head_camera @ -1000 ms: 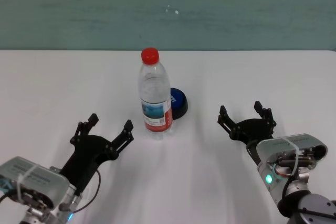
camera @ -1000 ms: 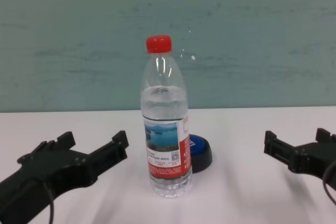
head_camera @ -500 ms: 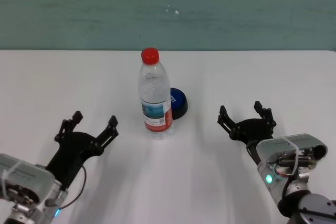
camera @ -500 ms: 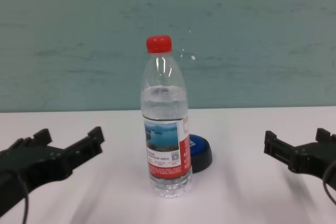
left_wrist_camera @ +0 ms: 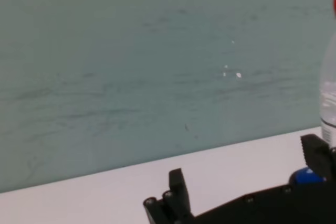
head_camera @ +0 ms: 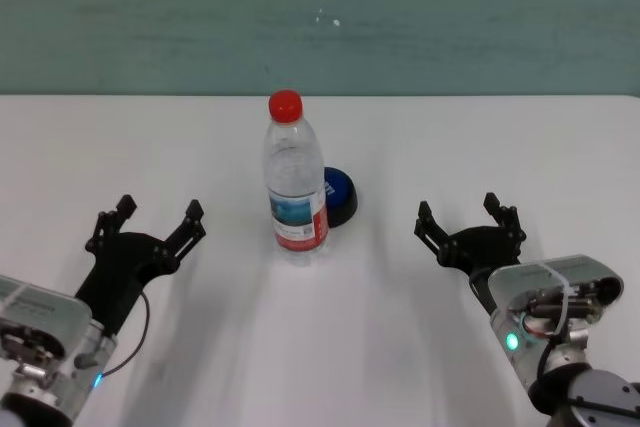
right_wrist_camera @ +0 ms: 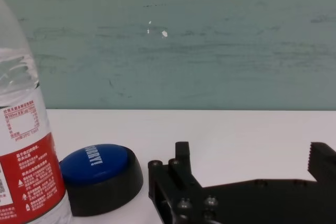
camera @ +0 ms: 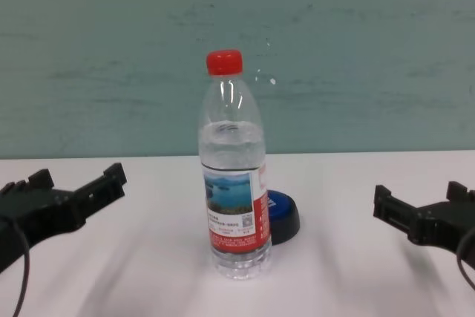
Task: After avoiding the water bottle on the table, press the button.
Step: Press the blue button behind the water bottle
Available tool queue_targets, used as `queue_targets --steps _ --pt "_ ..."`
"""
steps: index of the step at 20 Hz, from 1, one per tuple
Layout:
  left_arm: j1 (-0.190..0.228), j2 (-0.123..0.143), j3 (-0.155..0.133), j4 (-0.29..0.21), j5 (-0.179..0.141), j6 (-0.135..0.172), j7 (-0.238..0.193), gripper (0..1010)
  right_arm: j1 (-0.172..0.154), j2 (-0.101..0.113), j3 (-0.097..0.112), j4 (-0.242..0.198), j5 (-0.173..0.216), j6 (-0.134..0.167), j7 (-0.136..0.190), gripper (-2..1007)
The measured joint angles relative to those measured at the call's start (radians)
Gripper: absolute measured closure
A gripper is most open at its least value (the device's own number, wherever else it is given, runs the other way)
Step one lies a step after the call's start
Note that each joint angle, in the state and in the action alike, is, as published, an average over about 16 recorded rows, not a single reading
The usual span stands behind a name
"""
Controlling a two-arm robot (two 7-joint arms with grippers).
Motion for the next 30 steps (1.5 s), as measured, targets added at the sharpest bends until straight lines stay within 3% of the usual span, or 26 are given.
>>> queue_targets --steps 13,30 --pt "-0.102 -0.019 -0.01 0.095 0.023 -0.015 0.005 0 0.0 0.0 0.0 0.0 0.0 0.0 0.0 1" --pt "-0.19 0.0 0.015 0.175 0.005 -0.037 -0.046 0 0.0 0.0 0.0 0.0 0.0 0.0 0.0 1"
